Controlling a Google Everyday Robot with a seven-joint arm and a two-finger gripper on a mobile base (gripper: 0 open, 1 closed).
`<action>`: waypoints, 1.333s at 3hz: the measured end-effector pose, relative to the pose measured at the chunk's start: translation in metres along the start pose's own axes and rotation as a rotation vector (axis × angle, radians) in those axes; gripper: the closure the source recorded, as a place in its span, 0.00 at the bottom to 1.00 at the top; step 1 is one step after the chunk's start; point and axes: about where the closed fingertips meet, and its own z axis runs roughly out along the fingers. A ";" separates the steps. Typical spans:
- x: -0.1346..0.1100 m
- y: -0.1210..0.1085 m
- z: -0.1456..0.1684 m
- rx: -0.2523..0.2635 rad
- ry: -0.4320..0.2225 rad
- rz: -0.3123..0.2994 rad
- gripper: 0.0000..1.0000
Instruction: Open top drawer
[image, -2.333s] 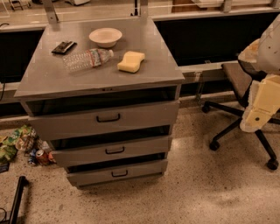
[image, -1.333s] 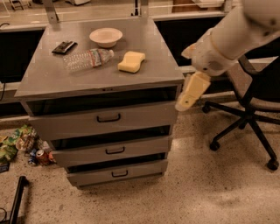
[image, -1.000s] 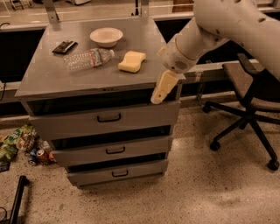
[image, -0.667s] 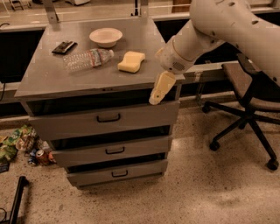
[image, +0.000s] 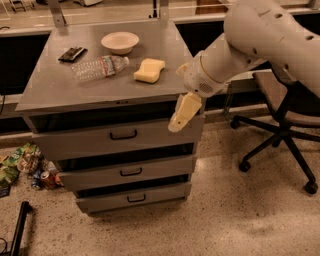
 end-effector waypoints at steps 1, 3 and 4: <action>-0.010 0.100 -0.036 -0.049 0.010 0.008 0.00; -0.025 0.164 -0.054 -0.019 0.035 0.009 0.00; -0.026 0.156 -0.050 -0.025 0.028 0.004 0.00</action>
Offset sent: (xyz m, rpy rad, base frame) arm -0.2325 0.0314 0.0169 -0.0287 0.0028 -0.0371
